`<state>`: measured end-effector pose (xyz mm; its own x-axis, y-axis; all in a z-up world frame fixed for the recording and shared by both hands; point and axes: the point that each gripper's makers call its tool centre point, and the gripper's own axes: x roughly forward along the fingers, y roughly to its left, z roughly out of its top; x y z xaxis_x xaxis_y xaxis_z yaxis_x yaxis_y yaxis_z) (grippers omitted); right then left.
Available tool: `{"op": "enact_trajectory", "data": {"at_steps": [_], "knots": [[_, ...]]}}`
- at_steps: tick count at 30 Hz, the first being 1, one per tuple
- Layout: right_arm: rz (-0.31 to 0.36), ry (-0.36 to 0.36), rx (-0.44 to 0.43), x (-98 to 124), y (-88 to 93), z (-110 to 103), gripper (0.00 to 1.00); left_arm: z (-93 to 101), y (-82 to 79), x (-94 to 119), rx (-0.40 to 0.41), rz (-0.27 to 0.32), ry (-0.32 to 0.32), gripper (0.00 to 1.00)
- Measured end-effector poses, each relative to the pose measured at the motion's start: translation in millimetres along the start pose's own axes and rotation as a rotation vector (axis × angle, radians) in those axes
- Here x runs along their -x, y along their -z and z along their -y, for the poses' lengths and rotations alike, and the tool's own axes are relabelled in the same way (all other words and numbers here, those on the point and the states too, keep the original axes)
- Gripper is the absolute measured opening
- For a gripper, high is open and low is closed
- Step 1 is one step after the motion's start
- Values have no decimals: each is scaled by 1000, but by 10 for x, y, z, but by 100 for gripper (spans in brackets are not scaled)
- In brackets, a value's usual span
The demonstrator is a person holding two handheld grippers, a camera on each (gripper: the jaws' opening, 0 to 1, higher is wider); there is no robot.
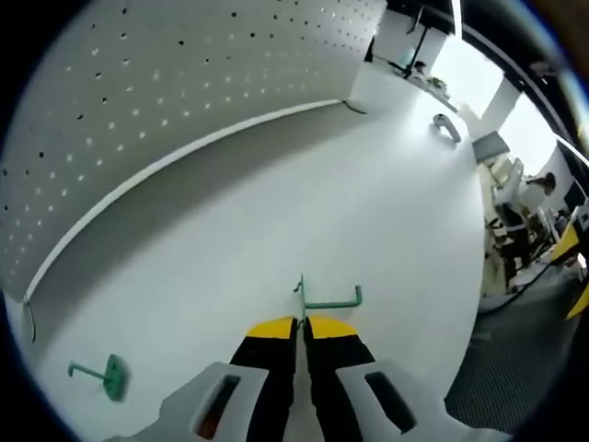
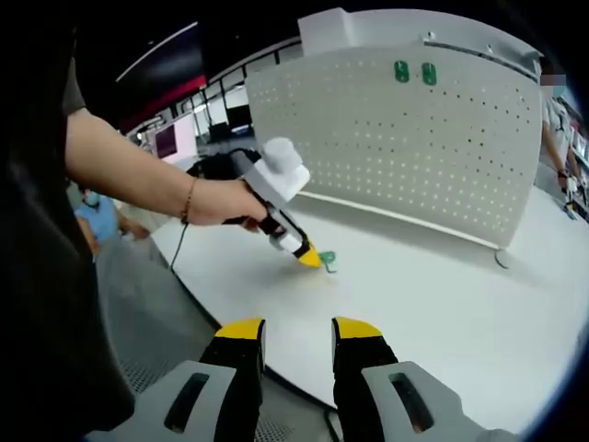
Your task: Insert the hook assembly into the mounting plate slot until the hook locks in place.
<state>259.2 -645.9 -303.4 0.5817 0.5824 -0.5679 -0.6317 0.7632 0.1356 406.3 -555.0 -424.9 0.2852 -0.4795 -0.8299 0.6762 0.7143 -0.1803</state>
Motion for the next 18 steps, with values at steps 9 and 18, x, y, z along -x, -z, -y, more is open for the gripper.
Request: {"op": "enact_trajectory", "data": {"at_steps": [9, 18], "knots": [[2, -3, 5, -13, -21, -11, 28, 32, -48, 88, 32, 17, 28, 3], [0, -22, 10, -46, -35, -67, 28, 61, -23, 200, 61, 7, 65, 3]]}}
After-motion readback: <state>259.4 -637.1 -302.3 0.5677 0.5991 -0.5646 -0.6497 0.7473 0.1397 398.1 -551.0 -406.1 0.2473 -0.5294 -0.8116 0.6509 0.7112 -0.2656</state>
